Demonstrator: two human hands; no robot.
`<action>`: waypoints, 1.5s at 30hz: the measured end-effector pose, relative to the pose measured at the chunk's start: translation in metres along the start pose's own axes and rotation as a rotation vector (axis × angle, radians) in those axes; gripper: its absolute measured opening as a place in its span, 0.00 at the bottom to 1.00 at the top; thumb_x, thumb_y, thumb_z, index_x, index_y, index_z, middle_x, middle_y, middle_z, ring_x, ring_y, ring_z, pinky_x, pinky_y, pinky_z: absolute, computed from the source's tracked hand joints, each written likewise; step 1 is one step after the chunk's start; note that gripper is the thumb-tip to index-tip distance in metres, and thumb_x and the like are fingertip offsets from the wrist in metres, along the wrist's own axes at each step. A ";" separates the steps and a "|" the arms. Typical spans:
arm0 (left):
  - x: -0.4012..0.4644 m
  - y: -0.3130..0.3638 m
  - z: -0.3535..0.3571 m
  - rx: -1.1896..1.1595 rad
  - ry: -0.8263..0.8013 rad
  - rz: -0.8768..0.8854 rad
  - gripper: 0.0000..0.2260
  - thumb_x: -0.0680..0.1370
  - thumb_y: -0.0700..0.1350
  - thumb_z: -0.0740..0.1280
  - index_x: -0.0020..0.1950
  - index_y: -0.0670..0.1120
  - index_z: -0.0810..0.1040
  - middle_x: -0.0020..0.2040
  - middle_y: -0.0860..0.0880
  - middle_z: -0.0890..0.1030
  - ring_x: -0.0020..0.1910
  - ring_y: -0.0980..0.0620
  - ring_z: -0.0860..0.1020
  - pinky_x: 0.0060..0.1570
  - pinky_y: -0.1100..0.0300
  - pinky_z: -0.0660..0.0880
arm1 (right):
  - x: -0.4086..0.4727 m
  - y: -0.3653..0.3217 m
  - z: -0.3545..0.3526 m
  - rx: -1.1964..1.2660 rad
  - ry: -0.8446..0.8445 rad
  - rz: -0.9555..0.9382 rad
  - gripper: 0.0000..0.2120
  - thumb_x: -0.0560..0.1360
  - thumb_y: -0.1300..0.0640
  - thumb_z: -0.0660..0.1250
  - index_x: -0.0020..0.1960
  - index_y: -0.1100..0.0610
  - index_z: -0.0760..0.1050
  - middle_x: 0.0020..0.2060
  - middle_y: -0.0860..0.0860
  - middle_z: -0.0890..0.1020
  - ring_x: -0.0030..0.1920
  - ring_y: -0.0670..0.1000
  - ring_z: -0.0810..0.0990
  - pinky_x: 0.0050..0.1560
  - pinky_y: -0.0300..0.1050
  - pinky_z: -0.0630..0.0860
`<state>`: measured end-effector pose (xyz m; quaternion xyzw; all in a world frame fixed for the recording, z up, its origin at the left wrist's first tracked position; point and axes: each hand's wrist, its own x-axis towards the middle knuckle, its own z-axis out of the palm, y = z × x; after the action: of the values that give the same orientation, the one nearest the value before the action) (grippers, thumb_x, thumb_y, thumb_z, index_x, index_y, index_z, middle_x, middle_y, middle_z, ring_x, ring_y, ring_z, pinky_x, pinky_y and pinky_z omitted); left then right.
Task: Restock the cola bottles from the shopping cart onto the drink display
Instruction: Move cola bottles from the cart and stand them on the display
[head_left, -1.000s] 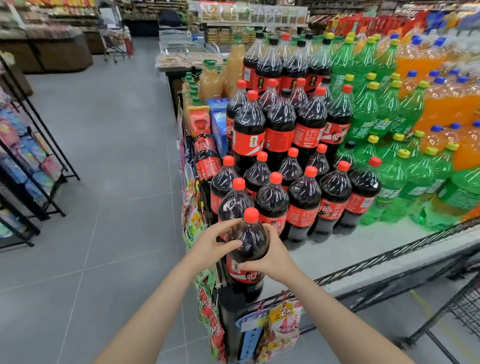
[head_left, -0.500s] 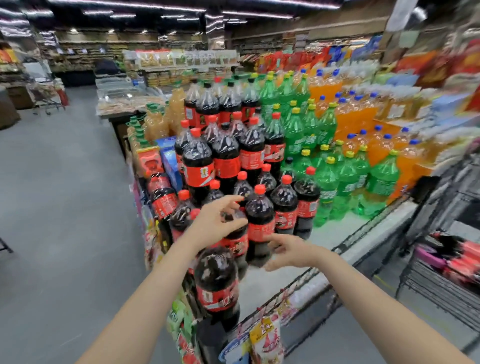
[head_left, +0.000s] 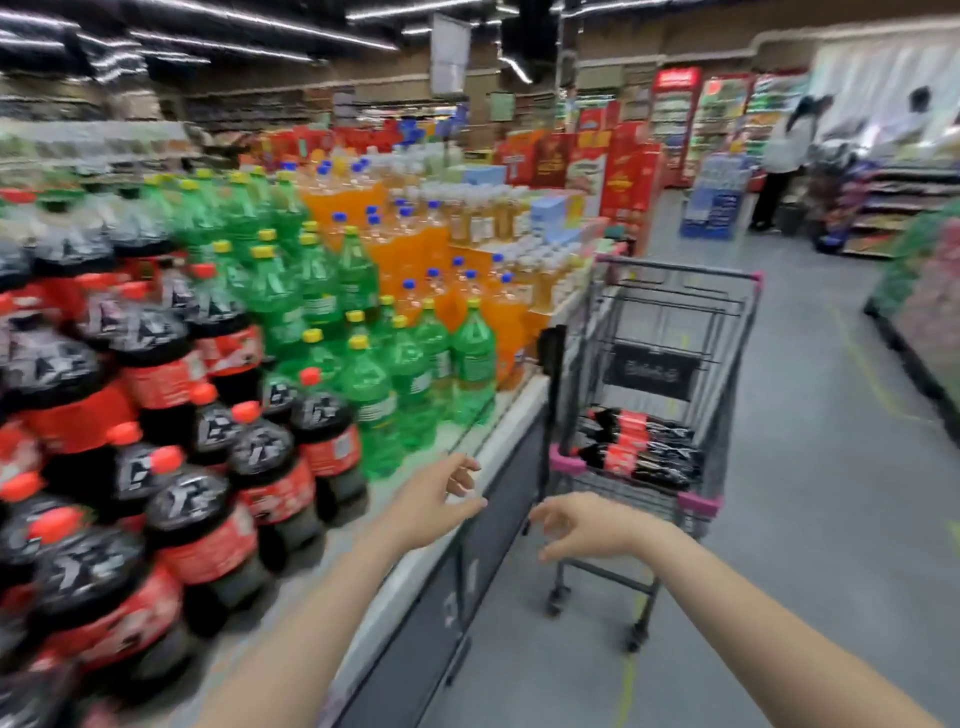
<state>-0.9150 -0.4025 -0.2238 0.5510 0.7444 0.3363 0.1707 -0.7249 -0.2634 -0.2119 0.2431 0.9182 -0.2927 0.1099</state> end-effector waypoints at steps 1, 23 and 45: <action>0.019 0.008 0.019 -0.021 -0.016 0.007 0.15 0.74 0.45 0.71 0.59 0.46 0.73 0.48 0.49 0.78 0.46 0.53 0.78 0.44 0.65 0.73 | -0.006 0.022 -0.010 0.000 0.009 0.029 0.27 0.73 0.49 0.70 0.69 0.53 0.68 0.62 0.50 0.76 0.61 0.48 0.76 0.58 0.35 0.68; 0.339 -0.013 0.192 -0.272 -0.199 -0.118 0.16 0.73 0.51 0.71 0.58 0.58 0.72 0.56 0.52 0.76 0.48 0.56 0.79 0.50 0.60 0.77 | 0.094 0.307 -0.109 0.666 0.373 0.483 0.34 0.72 0.54 0.72 0.73 0.51 0.59 0.68 0.55 0.68 0.57 0.50 0.74 0.43 0.32 0.76; 0.582 -0.099 0.319 -0.325 -0.523 -0.514 0.39 0.72 0.52 0.73 0.76 0.56 0.53 0.74 0.48 0.62 0.73 0.49 0.61 0.69 0.54 0.59 | 0.296 0.503 -0.149 0.746 0.292 0.802 0.50 0.64 0.49 0.78 0.76 0.46 0.50 0.73 0.54 0.64 0.71 0.55 0.65 0.68 0.48 0.64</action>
<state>-0.9797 0.2251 -0.4525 0.3796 0.7264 0.2444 0.5182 -0.7307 0.2955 -0.4374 0.6333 0.5941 -0.4960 -0.0090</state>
